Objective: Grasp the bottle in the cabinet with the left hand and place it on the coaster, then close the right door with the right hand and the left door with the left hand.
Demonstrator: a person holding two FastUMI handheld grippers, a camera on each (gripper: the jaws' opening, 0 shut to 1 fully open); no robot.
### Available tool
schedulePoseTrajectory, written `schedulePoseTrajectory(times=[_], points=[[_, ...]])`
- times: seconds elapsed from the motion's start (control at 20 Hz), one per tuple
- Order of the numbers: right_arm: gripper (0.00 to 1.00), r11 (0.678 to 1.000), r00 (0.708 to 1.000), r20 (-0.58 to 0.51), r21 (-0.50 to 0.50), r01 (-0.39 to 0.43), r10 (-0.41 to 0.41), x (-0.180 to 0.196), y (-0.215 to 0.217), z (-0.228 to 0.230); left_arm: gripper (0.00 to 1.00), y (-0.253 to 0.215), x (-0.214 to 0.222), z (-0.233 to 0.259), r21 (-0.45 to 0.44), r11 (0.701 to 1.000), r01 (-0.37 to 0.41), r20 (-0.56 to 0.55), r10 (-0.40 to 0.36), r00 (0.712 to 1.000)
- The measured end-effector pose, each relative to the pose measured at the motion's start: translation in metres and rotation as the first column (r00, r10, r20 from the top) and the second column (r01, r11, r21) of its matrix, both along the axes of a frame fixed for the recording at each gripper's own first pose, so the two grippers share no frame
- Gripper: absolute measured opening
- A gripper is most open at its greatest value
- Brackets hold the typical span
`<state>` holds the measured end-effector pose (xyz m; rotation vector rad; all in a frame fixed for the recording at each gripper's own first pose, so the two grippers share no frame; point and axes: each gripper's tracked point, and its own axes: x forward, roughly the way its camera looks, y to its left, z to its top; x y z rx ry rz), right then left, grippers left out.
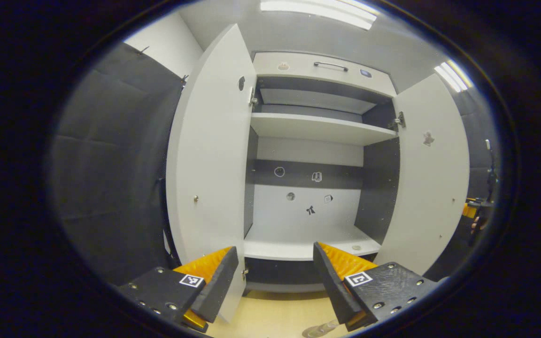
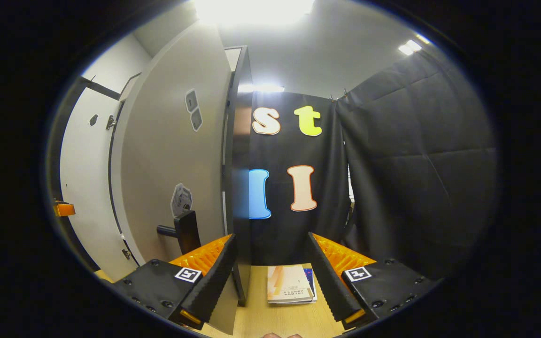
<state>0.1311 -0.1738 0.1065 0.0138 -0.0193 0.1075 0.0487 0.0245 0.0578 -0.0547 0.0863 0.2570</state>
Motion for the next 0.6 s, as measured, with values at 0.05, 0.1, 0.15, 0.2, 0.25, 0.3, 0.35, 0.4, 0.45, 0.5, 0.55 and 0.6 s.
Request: schedulePoseTrajectory(times=[0.05,0.1,0.15,0.2,0.25,0.3,0.35,0.4,0.45,0.5,0.55,0.6], points=[[0.95,1.000,1.000,-0.005,0.002,-0.006,0.006,-0.003,0.004,-0.001,0.93,0.000,-0.003,-0.002,0.001,1.000,0.001,-0.001,-0.001,1.000],[0.95,1.000,1.000,-0.010,0.004,-0.012,0.012,-0.005,0.010,-0.002,0.93,0.002,-0.004,-0.003,-0.003,1.000,-0.003,-0.001,0.003,1.000],[0.95,1.000,1.000,-0.013,0.004,-0.021,0.021,-0.005,0.016,-0.001,0.90,0.004,-0.004,-0.005,-0.015,1.000,-0.004,0.000,0.004,1.000],[0.95,0.999,0.999,-0.012,0.005,-0.034,0.034,-0.005,0.024,0.000,0.87,0.007,-0.005,-0.005,-0.029,1.000,-0.004,0.003,0.004,1.000],[0.92,0.999,0.999,-0.014,0.008,-0.049,0.049,-0.007,0.033,-0.001,0.93,0.010,-0.005,-0.005,-0.042,0.999,-0.004,0.006,0.005,1.000],[0.95,0.998,0.998,-0.017,0.015,-0.067,0.067,-0.008,0.044,-0.001,0.91,0.011,-0.006,-0.006,-0.048,0.999,-0.004,0.006,0.005,1.000],[0.92,0.996,0.996,-0.021,0.022,-0.084,0.084,-0.009,0.053,-0.002,0.95,0.013,-0.009,-0.007,-0.046,0.999,-0.006,0.003,0.006,1.000],[0.95,0.995,0.995,-0.023,0.025,-0.097,0.097,-0.009,0.064,-0.001,0.99,0.015,-0.011,-0.008,-0.043,0.999,-0.010,-0.002,0.010,1.000],[0.95,0.994,0.994,-0.020,0.023,-0.104,0.104,-0.008,0.074,0.000,0.99,0.017,-0.019,-0.011,-0.040,0.999,-0.010,-0.004,0.010,1.000],[0.95,0.994,0.994,-0.017,0.015,-0.111,0.111,-0.007,0.083,0.001,0.93,0.019,-0.024,-0.012,-0.039,0.999,-0.010,-0.002,0.010,1.000],[0.92,0.993,0.993,-0.010,0.011,-0.118,0.118,-0.006,0.093,0.002,0.93,0.023,-0.029,-0.013,-0.040,0.999,-0.009,0.000,0.009,1.000],[0.95,0.992,0.992,-0.004,0.008,-0.124,0.124,-0.006,0.102,0.002,0.87,0.027,-0.034,-0.015,-0.043,0.999,-0.013,-0.002,0.013,1.000]])
